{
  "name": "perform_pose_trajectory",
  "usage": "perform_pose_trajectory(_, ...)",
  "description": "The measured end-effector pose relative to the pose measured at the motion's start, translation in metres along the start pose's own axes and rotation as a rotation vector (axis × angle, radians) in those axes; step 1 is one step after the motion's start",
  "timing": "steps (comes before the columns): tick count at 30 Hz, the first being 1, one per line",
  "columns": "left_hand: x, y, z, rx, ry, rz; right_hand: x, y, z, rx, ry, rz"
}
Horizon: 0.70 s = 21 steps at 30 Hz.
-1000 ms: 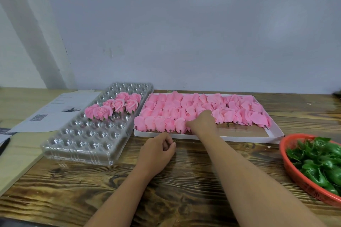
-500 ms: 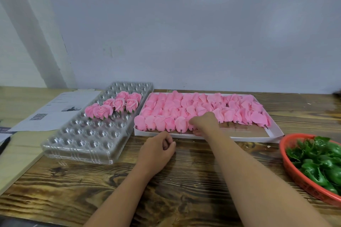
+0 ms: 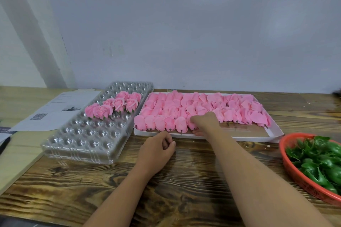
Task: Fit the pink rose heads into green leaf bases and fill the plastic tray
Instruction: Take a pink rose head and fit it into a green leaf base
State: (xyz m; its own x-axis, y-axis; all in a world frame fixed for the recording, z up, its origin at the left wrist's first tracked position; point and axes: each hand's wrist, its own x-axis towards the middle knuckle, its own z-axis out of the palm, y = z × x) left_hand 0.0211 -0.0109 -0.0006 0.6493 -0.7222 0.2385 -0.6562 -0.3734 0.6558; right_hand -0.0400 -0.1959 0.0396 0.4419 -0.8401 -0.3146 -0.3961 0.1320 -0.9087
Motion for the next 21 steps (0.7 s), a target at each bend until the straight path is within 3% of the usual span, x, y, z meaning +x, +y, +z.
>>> perform_pose_trajectory(15,-0.001,-0.002,0.001,-0.037,0.017,-0.007,-0.032,-0.001,-0.044,0.395,-0.218,-0.010)
perform_pose_trajectory(19,-0.001,0.004,-0.003,-0.233,0.021,-0.070,-0.045,0.022,-0.050,0.410,-0.205,-0.089)
perform_pose_trajectory(21,0.000,0.017,-0.003,-0.354,-0.067,-0.120,-0.054,0.033,-0.048,0.432,-0.154,-0.133)
